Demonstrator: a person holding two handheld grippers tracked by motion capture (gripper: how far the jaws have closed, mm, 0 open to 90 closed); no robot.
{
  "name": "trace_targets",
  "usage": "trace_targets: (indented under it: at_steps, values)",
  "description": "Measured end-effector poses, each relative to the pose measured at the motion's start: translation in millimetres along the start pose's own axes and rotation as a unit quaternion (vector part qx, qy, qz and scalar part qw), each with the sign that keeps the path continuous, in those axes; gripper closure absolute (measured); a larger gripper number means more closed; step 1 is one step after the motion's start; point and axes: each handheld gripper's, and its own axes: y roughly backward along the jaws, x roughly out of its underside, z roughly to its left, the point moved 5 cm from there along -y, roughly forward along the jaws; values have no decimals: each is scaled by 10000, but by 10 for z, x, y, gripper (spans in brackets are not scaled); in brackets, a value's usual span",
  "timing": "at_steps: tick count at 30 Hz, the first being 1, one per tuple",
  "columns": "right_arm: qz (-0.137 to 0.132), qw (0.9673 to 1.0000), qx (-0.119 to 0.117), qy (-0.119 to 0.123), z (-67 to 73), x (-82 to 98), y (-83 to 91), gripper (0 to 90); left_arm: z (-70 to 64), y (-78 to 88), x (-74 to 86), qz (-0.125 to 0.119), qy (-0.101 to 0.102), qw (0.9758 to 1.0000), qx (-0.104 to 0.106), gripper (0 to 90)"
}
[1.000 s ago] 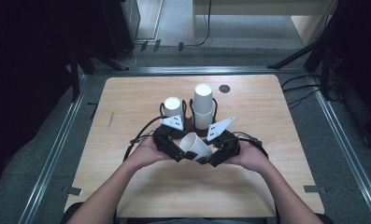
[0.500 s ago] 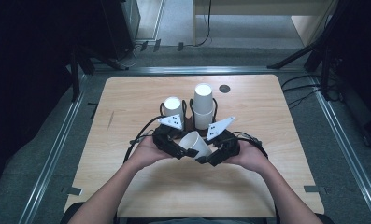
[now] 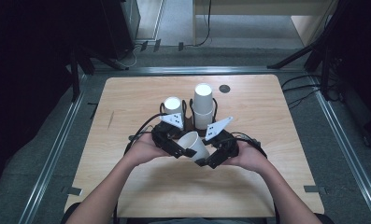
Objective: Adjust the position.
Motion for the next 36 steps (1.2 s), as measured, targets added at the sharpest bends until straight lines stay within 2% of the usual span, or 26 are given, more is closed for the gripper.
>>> trace_targets:
  at_steps: [2, 7, 9, 10, 11, 12, 15, 20, 22, 26, 29, 32, 36]
  values:
    - [24, 10000, 21, -14, -8, 6, -3, 206, 5, 3, -4, 79, -28, 10000, -25, 259]
    - [112, 9999, 43, -14, -22, 29, -32, 206, 12, -6, -13, 424, -294, 9987, -13, 260]
    - [137, 9999, 45, -3, -18, 33, -48, 206, 6, -25, -13, 657, -441, 9968, -95, 260]
    - [155, 9999, 32, 6, -14, 33, -55, 206, -11, -52, -20, 810, -533, 9952, -149, 260]
    - [169, 9999, 30, -1, -10, 33, -61, 207, -14, -61, -24, 867, -606, 9942, -204, 259]
    - [169, 9999, 30, -1, -10, 33, -61, 207, -14, -61, -24, 867, -606, 9942, -204, 260]
    - [186, 9998, 39, 40, -2, 39, -77, 211, -41, -105, -31, 1092, -878, 9894, -383, 259]
    - [176, 9998, 14, 108, 5, 38, -95, 223, -96, -153, -52, 1181, -1015, 9871, -381, 259]
    - [165, 9998, 17, 102, 9, 36, -94, 226, -101, -156, -66, 1154, -1038, 9871, -384, 259]
    - [99, 9998, -77, 125, 30, 22, -92, 268, -118, -147, -97, 951, -996, 9899, -335, 258]
    - [45, 9997, -125, 183, 43, 9, -97, 289, -141, -146, -108, 914, -1052, 9899, -266, 258]
    - [61, 9996, -149, 243, 58, 5, -101, 322, -145, -161, -99, 948, -1028, 9899, -235, 250]
    - [164, 9996, -163, 185, 64, 18, -116, 324, -130, -179, -70, 1035, -944, 9900, -175, 237]
